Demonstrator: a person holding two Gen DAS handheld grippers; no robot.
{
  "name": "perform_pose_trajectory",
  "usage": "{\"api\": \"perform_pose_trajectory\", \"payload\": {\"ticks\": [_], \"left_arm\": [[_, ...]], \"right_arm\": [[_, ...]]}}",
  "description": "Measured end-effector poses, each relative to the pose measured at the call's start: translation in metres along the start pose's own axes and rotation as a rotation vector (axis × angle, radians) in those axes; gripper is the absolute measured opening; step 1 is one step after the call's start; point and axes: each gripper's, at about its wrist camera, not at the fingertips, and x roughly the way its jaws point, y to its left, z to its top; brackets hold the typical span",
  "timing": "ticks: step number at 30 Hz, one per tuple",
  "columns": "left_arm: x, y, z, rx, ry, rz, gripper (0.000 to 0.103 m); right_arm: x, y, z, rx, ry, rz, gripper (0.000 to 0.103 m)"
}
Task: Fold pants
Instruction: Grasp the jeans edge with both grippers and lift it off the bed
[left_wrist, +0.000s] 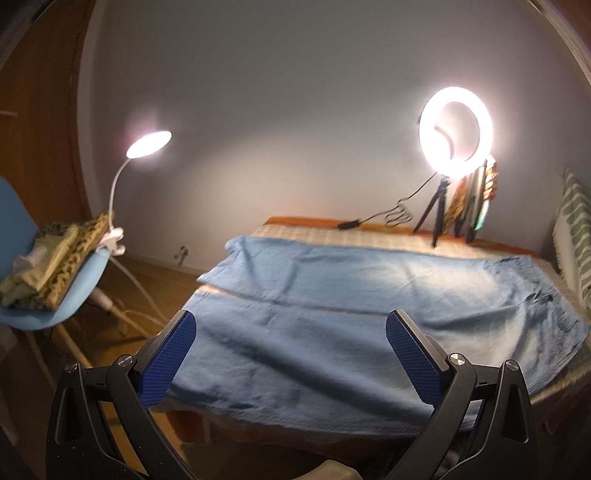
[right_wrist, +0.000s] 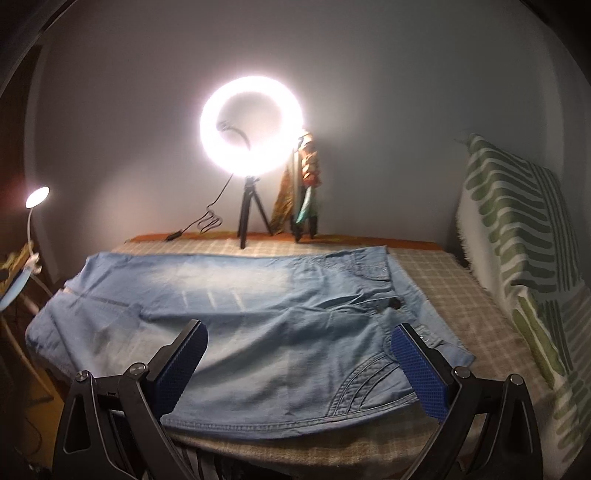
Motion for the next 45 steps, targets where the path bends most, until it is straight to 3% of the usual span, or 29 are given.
{"api": "perform_pose_trajectory", "payload": {"ticks": [8,12,19,24,32,36,38,45], "left_arm": [[0.035,0.031,-0.038,-0.007,0.124,0.035,0.102],[0.050,0.045,-0.058,-0.034,0.180,0.042,0.094],[0.067,0.059,-0.079,-0.054,0.255,0.020,0.079],[0.076,0.069,-0.087,-0.070,0.282,0.015,0.074],[0.084,0.096,-0.103,-0.097,0.310,0.034,0.068],[0.091,0.119,-0.110,-0.168,0.324,0.024,0.068],[0.098,0.135,-0.115,-0.254,0.338,-0.022,0.068],[0.120,0.186,-0.138,-0.596,0.373,-0.119,0.068]], "right_arm": [[0.028,0.027,-0.035,-0.178,0.122,0.081,0.101],[0.045,0.036,-0.057,-0.219,0.210,0.134,0.100],[0.066,0.074,-0.082,-0.409,0.306,0.213,0.095],[0.082,0.105,-0.093,-0.566,0.335,0.247,0.095],[0.098,0.141,-0.102,-0.666,0.342,0.295,0.093],[0.103,0.156,-0.105,-0.694,0.335,0.313,0.092],[0.102,0.162,-0.103,-0.694,0.319,0.317,0.087],[0.101,0.165,-0.086,-0.638,0.320,0.360,0.038]]}}
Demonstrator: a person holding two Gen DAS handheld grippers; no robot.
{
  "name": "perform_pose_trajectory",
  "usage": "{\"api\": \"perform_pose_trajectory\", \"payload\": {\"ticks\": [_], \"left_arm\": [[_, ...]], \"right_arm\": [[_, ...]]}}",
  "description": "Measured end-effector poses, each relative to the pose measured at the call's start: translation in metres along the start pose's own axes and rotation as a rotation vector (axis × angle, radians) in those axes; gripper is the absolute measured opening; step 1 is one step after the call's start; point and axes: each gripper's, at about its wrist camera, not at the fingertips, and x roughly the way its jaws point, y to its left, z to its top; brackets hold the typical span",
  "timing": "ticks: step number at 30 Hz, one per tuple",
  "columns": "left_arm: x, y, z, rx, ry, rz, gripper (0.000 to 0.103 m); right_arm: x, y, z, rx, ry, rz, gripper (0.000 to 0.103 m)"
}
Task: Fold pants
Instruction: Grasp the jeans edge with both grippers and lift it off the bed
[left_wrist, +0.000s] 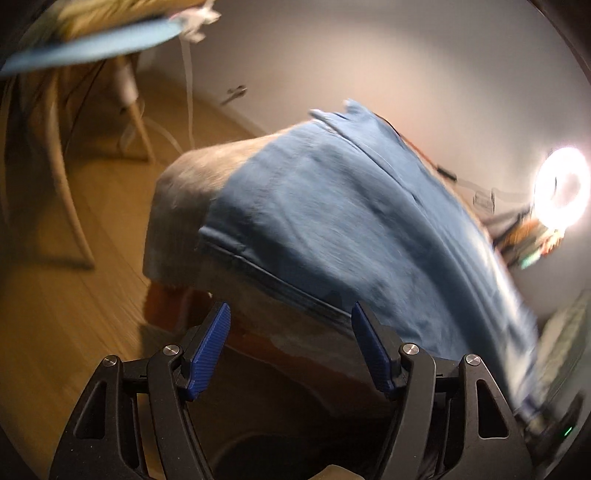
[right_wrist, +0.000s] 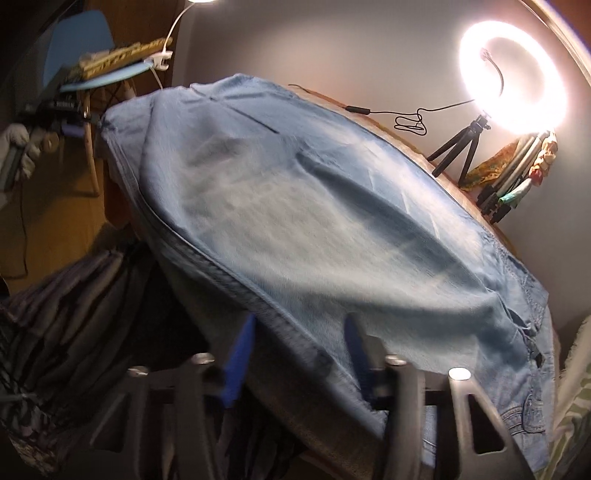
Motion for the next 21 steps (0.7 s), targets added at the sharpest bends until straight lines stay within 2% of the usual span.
{"api": "perform_pose_trajectory", "payload": {"ticks": [4,10,12,15,18,20,21], "left_arm": [[0.007,0.021,0.004,-0.144,-0.020,-0.070,0.068],[0.026,0.029,0.007,-0.250,0.005,-0.119,0.068],[0.028,0.032,0.006,-0.302,-0.006,-0.153,0.068],[0.025,0.036,0.008,-0.328,-0.027,-0.177,0.068],[0.018,0.033,0.010,-0.329,-0.070,-0.186,0.059],[0.014,0.029,0.012,-0.312,-0.085,-0.187,0.031],[0.011,0.025,0.014,-0.292,-0.089,-0.177,0.027]], "right_arm": [[-0.005,-0.005,0.008,0.029,-0.022,-0.038,0.030],[-0.008,-0.008,0.017,0.039,-0.029,-0.070,0.026],[-0.008,-0.007,0.017,0.039,-0.025,-0.070,0.026],[-0.007,-0.004,0.016,0.033,-0.019,-0.058,0.030],[-0.005,-0.004,0.013,0.029,-0.007,-0.044,0.034],[-0.005,-0.004,0.011,0.024,-0.003,-0.038,0.040],[-0.006,-0.004,0.010,0.023,-0.001,-0.035,0.048]]}}
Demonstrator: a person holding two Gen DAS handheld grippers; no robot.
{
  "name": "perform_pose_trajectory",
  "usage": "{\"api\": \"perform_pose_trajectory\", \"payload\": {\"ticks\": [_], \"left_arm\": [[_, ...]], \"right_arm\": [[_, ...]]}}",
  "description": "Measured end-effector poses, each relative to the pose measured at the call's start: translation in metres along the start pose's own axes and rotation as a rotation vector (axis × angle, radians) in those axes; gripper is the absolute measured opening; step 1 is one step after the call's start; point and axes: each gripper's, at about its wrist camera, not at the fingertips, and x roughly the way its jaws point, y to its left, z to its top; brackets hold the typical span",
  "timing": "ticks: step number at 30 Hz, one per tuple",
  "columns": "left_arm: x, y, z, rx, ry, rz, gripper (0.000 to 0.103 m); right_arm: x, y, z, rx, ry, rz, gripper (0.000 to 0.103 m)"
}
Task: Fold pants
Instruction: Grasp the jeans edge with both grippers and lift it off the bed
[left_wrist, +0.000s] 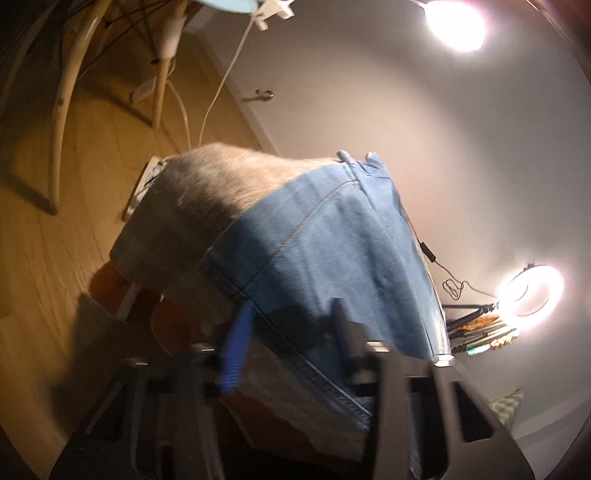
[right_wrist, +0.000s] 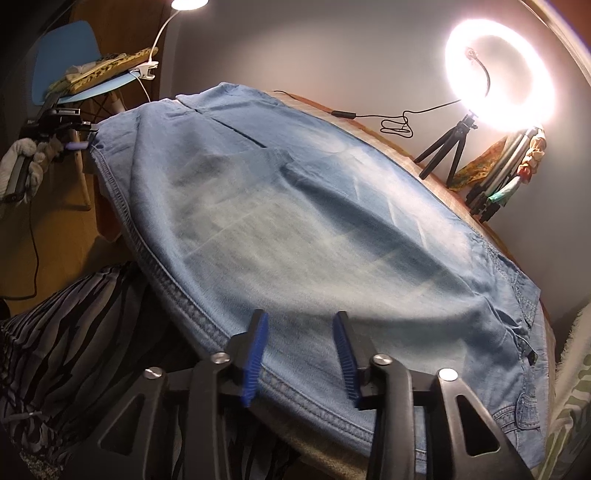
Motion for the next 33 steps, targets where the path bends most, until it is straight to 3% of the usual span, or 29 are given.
{"api": "perform_pose_trajectory", "payload": {"ticks": [3,5,8,10,11,14,17,19,22,25,28,31,33], "left_arm": [[-0.003,-0.015,0.001,0.088,-0.014,0.013,0.017],[-0.004,-0.018,0.000,0.102,-0.025,0.001,0.008],[-0.002,-0.011,0.000,0.091,-0.007,-0.004,0.006],[-0.001,0.002,-0.002,0.063,0.013,0.034,0.016],[0.001,0.010,-0.002,0.039,0.023,0.044,0.029],[0.007,0.038,-0.002,-0.074,0.022,0.024,0.045],[0.011,0.050,-0.002,-0.094,0.016,0.043,0.078],[0.014,0.060,-0.002,-0.108,0.014,0.018,0.082],[0.016,0.073,-0.002,-0.175,-0.006,-0.061,0.082],[0.008,0.075,-0.001,-0.248,-0.079,-0.170,0.082],[0.013,0.061,0.006,-0.205,-0.067,-0.194,0.077],[0.018,0.040,0.009,-0.143,-0.040,-0.180,0.042],[0.015,0.034,0.007,-0.120,-0.046,-0.148,0.037]], "right_arm": [[-0.002,0.000,-0.004,0.003,-0.005,0.017,0.065],[-0.003,0.000,-0.006,0.002,-0.003,0.020,0.065],[-0.002,0.002,-0.009,-0.007,0.010,0.026,0.069],[-0.002,0.003,-0.012,-0.015,0.016,0.020,0.070],[-0.002,0.003,-0.014,-0.014,0.017,0.021,0.071],[-0.001,0.002,-0.016,0.000,0.024,0.020,0.071],[-0.002,0.002,-0.014,0.004,0.025,0.013,0.071],[-0.004,0.004,-0.011,0.000,0.018,0.008,0.071],[-0.006,0.005,-0.007,-0.010,0.014,0.002,0.071],[-0.006,0.007,-0.003,-0.019,0.013,-0.003,0.071],[-0.005,0.009,0.000,-0.023,0.010,-0.003,0.071],[-0.004,0.013,0.001,-0.026,0.008,-0.005,0.071],[-0.005,0.016,0.002,-0.033,0.005,-0.004,0.071]]}}
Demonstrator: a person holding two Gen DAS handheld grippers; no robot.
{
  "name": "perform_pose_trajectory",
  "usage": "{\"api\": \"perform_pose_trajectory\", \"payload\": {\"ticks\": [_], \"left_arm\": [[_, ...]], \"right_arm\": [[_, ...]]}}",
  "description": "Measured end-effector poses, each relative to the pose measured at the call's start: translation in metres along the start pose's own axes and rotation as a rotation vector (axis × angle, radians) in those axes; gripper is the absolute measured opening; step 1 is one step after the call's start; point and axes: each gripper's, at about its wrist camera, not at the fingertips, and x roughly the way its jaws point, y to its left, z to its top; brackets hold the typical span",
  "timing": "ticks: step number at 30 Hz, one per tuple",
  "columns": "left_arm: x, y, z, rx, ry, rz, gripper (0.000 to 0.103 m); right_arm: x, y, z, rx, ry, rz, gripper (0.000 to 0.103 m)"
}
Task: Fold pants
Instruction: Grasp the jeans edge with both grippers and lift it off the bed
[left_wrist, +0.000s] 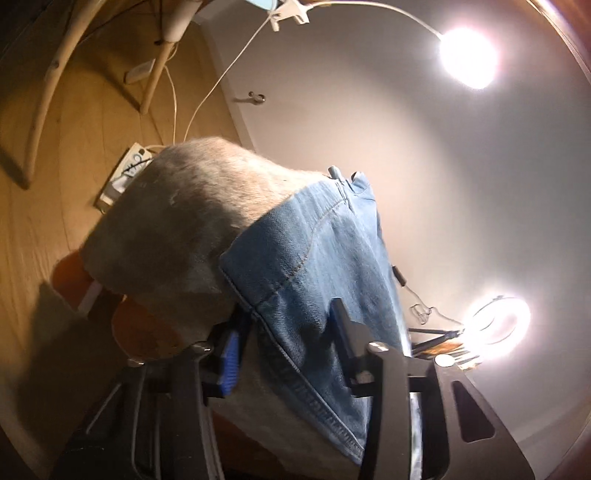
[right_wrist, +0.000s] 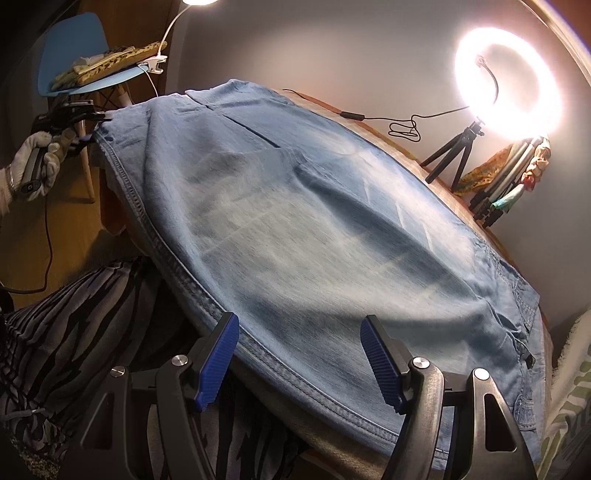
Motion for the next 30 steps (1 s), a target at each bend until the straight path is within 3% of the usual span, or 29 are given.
{"api": "perform_pose_trajectory", "payload": {"ticks": [6,10,19,26,29,30], "left_arm": [[-0.013,-0.006,-0.012,0.035,-0.010,0.062,0.018],[-0.021,-0.035,-0.021,0.161,-0.007,0.096,0.007],[-0.011,-0.074,0.004,0.254,-0.008,0.033,0.005],[-0.006,-0.097,0.012,0.291,-0.003,0.008,0.005],[-0.005,-0.104,0.013,0.286,-0.005,0.001,0.004],[-0.007,-0.106,0.012,0.292,-0.007,0.001,0.004]], "right_arm": [[-0.003,0.000,-0.004,-0.003,0.000,-0.010,0.071],[0.000,-0.007,-0.010,0.028,0.009,-0.001,0.070],[0.005,0.003,-0.010,-0.028,0.012,0.086,0.070],[0.022,0.011,-0.005,-0.085,0.039,0.051,0.067],[0.022,0.013,-0.004,-0.087,0.034,0.041,0.045],[0.023,0.013,-0.003,-0.091,0.034,0.031,0.032]]}}
